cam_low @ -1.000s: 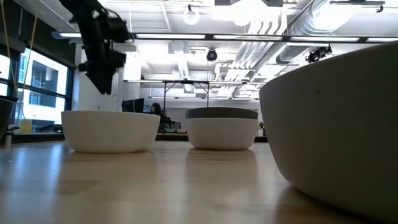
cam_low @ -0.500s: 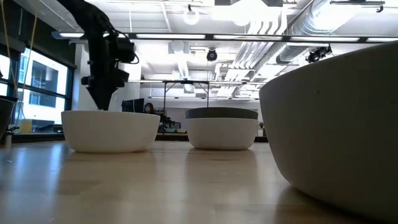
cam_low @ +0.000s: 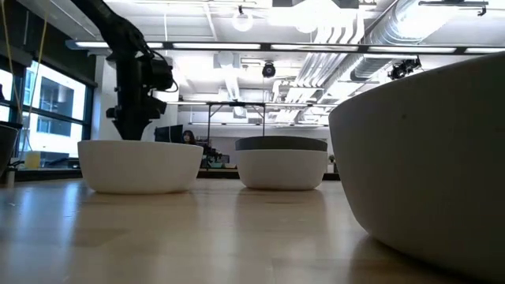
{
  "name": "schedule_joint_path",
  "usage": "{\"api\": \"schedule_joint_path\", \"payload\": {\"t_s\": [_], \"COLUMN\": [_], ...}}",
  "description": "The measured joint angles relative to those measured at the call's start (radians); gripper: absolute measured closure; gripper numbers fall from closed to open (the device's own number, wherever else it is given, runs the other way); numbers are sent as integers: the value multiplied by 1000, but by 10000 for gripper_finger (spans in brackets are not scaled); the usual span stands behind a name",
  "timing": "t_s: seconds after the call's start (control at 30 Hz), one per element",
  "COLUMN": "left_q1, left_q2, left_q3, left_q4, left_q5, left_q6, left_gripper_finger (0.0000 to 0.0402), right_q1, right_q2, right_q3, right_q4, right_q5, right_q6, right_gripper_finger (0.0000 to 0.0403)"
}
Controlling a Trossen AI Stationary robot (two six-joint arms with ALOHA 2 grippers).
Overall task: Nest bowls inside each other
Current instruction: Stack the white bowl on top of the gray bowl
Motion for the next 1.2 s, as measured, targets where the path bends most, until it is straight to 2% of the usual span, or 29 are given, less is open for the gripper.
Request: {"api": "schedule_joint_path", "payload": {"t_s": [0.3, 0.7, 1.2], "left_q1": [0, 0, -5], "left_q2": [55, 55, 55], "left_q3": [5, 5, 5], "left_q4": [-2, -6, -37], "left_q5": [-16, -30, -17], "left_q6": [-2, -46, -96], "left_gripper_finger": [223, 276, 288], "right_q1": [0, 0, 0], "right_q2": [0, 0, 0], "right_q3": [0, 0, 0], "right_q4": [-1, -19, -41], "right_q5": [-1, -1, -1], "right_q6": [3, -11, -18], "right_gripper_finger": [293, 293, 293]}}
